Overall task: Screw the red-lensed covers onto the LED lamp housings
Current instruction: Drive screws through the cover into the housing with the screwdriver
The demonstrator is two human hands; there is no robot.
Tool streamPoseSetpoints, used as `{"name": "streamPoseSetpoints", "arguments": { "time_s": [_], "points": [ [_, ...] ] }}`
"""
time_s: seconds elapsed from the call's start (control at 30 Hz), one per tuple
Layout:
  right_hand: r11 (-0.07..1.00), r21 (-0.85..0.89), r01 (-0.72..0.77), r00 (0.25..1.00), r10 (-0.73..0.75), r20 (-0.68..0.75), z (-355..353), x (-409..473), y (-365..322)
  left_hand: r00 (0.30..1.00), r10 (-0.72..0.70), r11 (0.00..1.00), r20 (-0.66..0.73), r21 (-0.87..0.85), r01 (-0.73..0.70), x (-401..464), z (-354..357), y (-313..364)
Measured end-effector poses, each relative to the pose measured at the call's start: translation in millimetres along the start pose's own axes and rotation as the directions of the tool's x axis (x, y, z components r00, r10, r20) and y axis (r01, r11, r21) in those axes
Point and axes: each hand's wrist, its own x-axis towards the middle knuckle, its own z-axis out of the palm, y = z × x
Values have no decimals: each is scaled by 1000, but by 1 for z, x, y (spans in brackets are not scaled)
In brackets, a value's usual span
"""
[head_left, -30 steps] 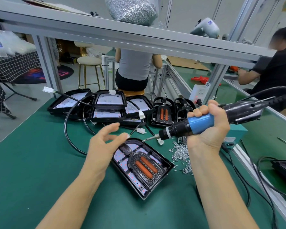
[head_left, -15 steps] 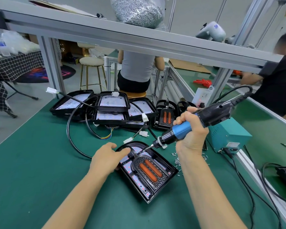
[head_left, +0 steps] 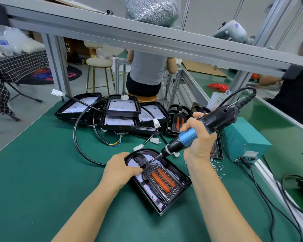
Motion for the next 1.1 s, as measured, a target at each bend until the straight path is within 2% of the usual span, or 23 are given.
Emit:
{"name": "streamPoseSetpoints", "arguments": {
  "time_s": [0.13,0.3,0.5,1.1],
  "points": [
    [1000,-20,-10,999,11,33,1,0,2,999,34,999,-1,-15,-34,0,0,-2],
    [995,-100,10,987,6,161,5,3,3,999,37,999,-13,-36,-38,1,1,-3],
    [996,-91,-6,982,24,189,3,5,3,999,35,998,-15,-48,-36,0,2,-3],
    [987,-163,-10,915,75,397,7,7,2,999,41,996,-34,-83,-43,1,7,1]
  ]
}}
